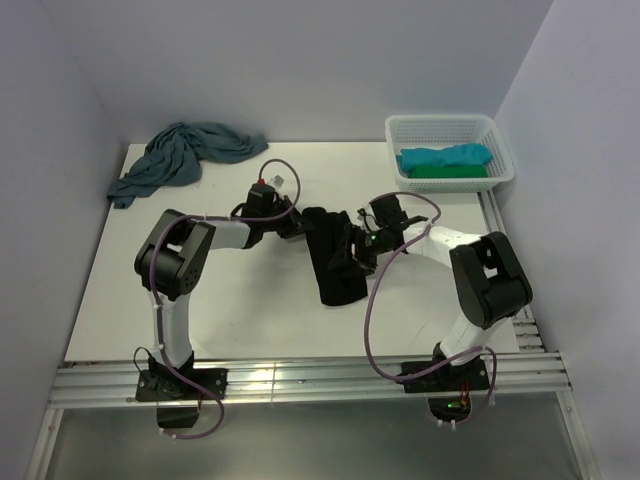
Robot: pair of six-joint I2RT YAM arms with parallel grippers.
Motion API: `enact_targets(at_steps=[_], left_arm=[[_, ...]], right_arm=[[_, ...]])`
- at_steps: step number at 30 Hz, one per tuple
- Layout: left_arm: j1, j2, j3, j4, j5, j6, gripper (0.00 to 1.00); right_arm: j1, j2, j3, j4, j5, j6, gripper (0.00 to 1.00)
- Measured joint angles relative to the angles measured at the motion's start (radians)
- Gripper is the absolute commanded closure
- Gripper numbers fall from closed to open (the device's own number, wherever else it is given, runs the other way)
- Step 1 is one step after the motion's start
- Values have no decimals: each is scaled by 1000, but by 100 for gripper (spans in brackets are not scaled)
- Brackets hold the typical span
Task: Roll the t-shirts
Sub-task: Roll the tshirt
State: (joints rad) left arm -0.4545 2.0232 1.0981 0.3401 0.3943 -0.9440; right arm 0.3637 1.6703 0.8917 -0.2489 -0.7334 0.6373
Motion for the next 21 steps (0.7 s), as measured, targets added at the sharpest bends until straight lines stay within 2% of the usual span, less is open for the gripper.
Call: enact_targets(at_steps=[5,15,21], left_arm=[[-5,-1,15,-31,-11,16,100],[-11,-4,56,-117,-36,45,100],[-14,-9,75,-168,-62,53,100]], right_arm=[[45,-8,46,-133,103,-37,36],[220,-7,129,-257,258,-55,36],[296,41,229,-366,378,-64,41]])
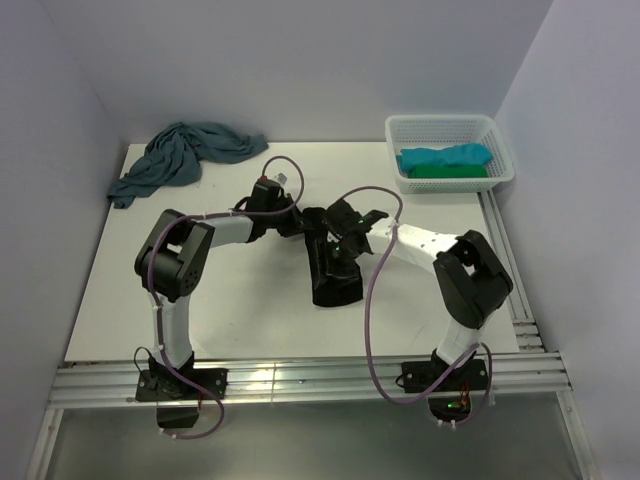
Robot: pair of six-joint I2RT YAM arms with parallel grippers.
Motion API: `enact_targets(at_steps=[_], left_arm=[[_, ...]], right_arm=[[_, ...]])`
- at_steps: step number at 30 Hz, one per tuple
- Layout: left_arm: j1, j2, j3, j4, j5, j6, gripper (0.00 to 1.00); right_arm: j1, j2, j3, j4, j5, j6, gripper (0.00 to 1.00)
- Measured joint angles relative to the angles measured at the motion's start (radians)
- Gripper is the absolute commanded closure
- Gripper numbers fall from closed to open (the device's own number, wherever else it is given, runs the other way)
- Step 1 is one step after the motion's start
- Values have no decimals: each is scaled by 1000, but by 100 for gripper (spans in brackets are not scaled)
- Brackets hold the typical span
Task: Roll the t-shirts
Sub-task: Roll the tshirt
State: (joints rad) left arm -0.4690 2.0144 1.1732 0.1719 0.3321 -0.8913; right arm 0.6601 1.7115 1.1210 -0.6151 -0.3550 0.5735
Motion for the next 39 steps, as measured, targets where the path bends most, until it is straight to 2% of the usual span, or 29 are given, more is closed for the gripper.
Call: enact_targets(at_steps=[2,3,5,6,9,14,19,26,29,33,39], left_arm=[[-1,-2,7,-16,-5,6,100],[-2,-2,8,-21,-6,7,100],[-2,-2,11,-29,-6,10,99],[-2,-3,11,-31,-6,11,100],[-2,-3,14,-37,-6,14,100],[-4,-4,24,-64,1,19,100],[-6,-9,28,-81,2,27,100],[-6,-23,28,-108,-11,34,100],[-4,-34,23,-124,-28,34,100],[17,-70,-20,-129,-60,34,100],[76,-177,-131,-140,-129,33,100]], right_arm=[[26,23,24,-24,33,1,46],[36,30,29,-27,42,1,57],[50,38,29,-26,55,7,67],[53,38,27,-23,56,13,78],[50,27,-5,14,45,40,91],[5,-61,-166,183,-34,121,98],[-51,-104,-320,388,-142,200,98],[-90,-72,-391,545,-256,230,98],[-98,-24,-354,527,-297,206,100],[-101,62,-229,398,-346,132,99],[-79,151,-68,243,-338,35,98]])
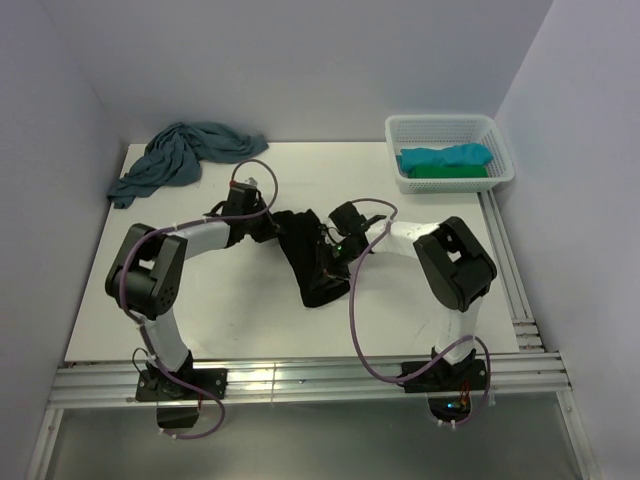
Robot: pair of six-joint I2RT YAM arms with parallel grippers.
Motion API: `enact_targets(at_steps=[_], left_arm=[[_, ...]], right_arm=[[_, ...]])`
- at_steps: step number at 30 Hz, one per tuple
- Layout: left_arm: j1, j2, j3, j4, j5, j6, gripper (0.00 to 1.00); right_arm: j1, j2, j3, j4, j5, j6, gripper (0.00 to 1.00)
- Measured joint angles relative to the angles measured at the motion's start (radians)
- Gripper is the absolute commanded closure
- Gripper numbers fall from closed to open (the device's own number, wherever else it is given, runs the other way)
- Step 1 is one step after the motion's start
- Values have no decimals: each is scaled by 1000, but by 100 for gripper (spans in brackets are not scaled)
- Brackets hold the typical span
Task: Roll the t-shirts
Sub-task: Roll the tshirt
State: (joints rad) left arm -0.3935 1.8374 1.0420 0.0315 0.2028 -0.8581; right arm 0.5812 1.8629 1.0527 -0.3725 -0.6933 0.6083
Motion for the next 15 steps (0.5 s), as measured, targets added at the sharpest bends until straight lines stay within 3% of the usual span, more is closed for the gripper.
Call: enact_targets(at_steps=[5,10,11,15], left_arm=[[9,-54,-47,-10,-45,-5,100],[6,-55,-49,-10,-52,-22,100],[6,-55,-49,-10,-52,-23,100],[5,-55,-49,-9,-52,-24,100]], right_arm=[[7,11,38,-60,27,-47,86],[10,3,32,-60,42,-65,82],[10,2,31,-60,44,-68,72],[15,-13,30,-68,74,-68,57]])
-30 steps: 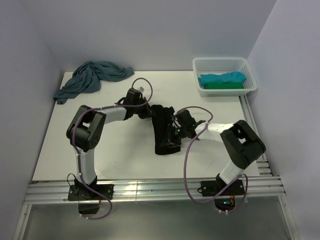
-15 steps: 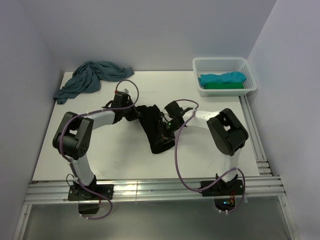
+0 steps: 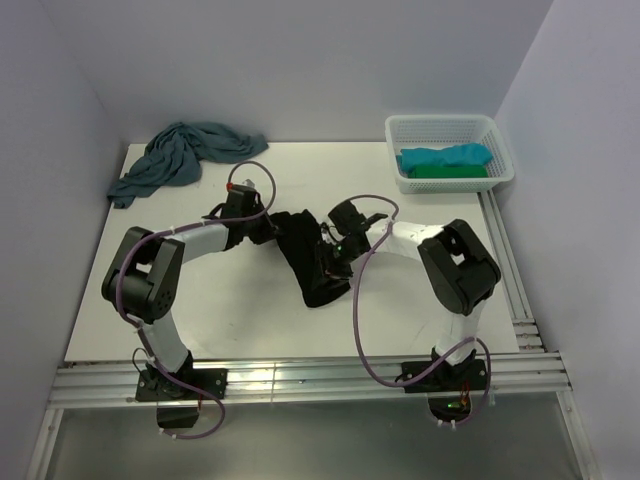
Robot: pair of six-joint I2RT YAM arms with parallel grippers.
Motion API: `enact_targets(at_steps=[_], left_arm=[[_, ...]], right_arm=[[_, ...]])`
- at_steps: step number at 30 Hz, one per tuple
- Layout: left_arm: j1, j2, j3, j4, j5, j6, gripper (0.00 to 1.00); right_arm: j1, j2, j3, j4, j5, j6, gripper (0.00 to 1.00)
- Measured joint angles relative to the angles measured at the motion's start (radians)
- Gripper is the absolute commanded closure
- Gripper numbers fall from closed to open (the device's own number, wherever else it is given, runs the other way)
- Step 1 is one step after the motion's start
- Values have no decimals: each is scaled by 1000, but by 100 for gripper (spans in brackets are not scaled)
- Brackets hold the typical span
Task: Roll the t-shirts
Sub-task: Roll the tshirt
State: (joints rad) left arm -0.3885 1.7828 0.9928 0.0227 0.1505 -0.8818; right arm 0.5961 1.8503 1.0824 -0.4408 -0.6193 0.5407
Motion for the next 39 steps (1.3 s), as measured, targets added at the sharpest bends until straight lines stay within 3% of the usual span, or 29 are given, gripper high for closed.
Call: enact_targets(at_steps=[8,11,18,20,26,39], left_arm=[[-12,0,2,2,-10,0,100],[-12,2,11,-2,-14,0,100],[-14,14,29,-12,-12,1,100],[-14,15,31,-14,-10,1,99],[-14,25,40,-18,0,0,100],[-14,28,40,-13,10,0,100]], right_arm=[[22,-57,97,-195,281,-42,52],[59,-57,221,-297,430,-60,45],[219,-118,398,-333,665,-99,45],[264,-146,397,-332,696,-114,39],[362,-115,397,-330,804,-168,38],[416,71,404,-315,929,-212,38]])
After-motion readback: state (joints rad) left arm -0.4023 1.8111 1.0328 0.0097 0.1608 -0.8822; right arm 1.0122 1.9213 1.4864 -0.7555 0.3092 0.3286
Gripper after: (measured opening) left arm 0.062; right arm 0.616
